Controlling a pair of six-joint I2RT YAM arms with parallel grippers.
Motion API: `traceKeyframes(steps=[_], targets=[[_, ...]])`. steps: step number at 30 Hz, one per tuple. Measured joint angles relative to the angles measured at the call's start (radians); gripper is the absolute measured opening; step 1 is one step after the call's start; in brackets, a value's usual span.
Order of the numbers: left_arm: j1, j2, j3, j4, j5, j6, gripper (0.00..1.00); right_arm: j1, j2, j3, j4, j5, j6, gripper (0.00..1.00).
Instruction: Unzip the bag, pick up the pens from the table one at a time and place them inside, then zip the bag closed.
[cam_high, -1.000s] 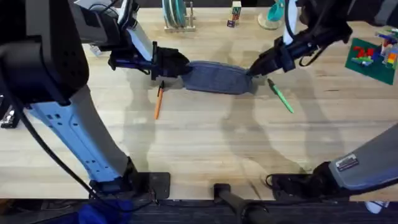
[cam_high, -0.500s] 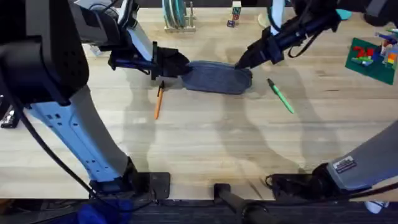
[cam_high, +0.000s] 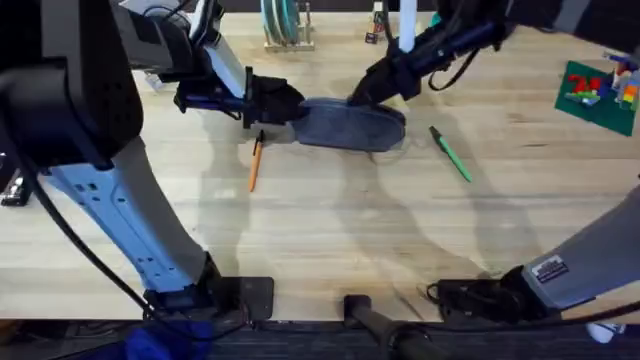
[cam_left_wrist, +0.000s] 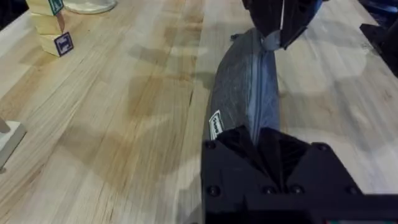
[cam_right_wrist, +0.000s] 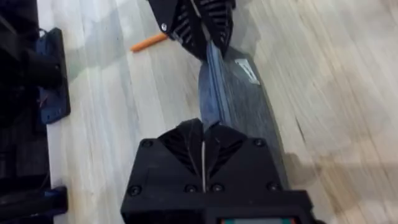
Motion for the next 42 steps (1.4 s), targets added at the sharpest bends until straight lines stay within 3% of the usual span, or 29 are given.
traceKeyframes(steps=[16, 42], targets=[[0.0, 0.0, 0.0, 0.0, 0.0, 0.0, 0.042, 0.109, 0.0, 0.0, 0.162, 0.029, 0.157, 0.031], [-0.003, 0.0, 0.0, -0.001, -0.004, 0.0, 0.042, 0.225, 0.019, 0.001, 0.22, 0.135, 0.271, 0.033]])
